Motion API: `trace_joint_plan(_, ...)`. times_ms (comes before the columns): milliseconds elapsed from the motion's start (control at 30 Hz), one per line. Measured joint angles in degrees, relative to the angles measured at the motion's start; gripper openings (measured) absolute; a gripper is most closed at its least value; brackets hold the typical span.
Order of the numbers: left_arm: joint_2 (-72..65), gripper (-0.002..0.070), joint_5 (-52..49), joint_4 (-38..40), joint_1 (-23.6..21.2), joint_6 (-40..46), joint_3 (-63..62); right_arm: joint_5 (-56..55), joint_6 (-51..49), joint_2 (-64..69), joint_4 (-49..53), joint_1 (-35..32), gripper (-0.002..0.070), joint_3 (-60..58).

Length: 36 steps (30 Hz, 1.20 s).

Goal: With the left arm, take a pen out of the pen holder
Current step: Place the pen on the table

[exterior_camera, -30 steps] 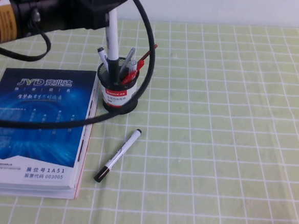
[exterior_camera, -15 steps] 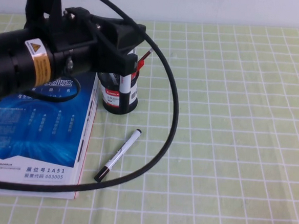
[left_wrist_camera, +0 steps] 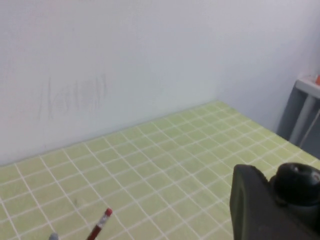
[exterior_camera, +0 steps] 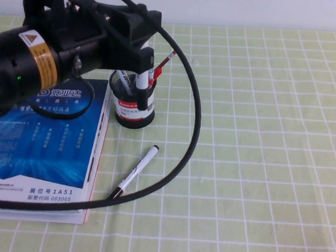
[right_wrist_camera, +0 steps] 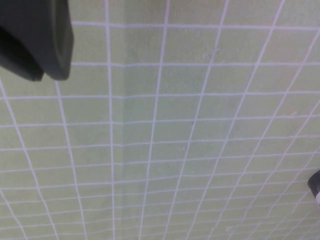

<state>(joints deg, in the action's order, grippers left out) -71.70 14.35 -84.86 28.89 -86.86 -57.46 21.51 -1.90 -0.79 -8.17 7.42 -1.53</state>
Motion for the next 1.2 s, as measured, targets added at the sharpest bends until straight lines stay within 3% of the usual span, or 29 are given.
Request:
trace_joint_plan(133, 0.37, 0.0116, -9.36, 27.97, 2.20, 28.14, 0.77, 0.00, 0.00, 0.00, 0.00, 0.00, -0.0015, 0.00)
trace_joint_plan(233, 0.51, 0.0116, -25.75, 56.22, 3.73, 61.56, 0.77, 0.00, 0.00, 0.00, 0.00, 0.00, -0.0015, 0.00)
trace_joint_plan(300, -0.22, 0.0116, -32.17, 69.56, 3.98, 76.06, 0.66, 0.00, 0.00, 0.00, 0.00, 0.00, -0.0015, 0.00)
trace_joint_plan(433, -1.23, 0.0116, -40.81, 86.31, 4.34, 93.92, 0.66, 0.00, 0.00, 0.00, 0.00, 0.00, -0.0015, 0.00)
trace_joint_plan(767, -7.64, 0.0116, -56.01, 91.26, 4.34, 98.68, -2.81, 0.00, 0.00, 0.00, 0.00, 0.00, -0.0015, 0.00)
trace_joint_plan(1200, -27.28, 0.0116, -68.18, 92.54, 8.11, 99.76, -23.62, 0.00, 0.00, 0.00, 0.00, 0.00, -0.0015, 0.00)
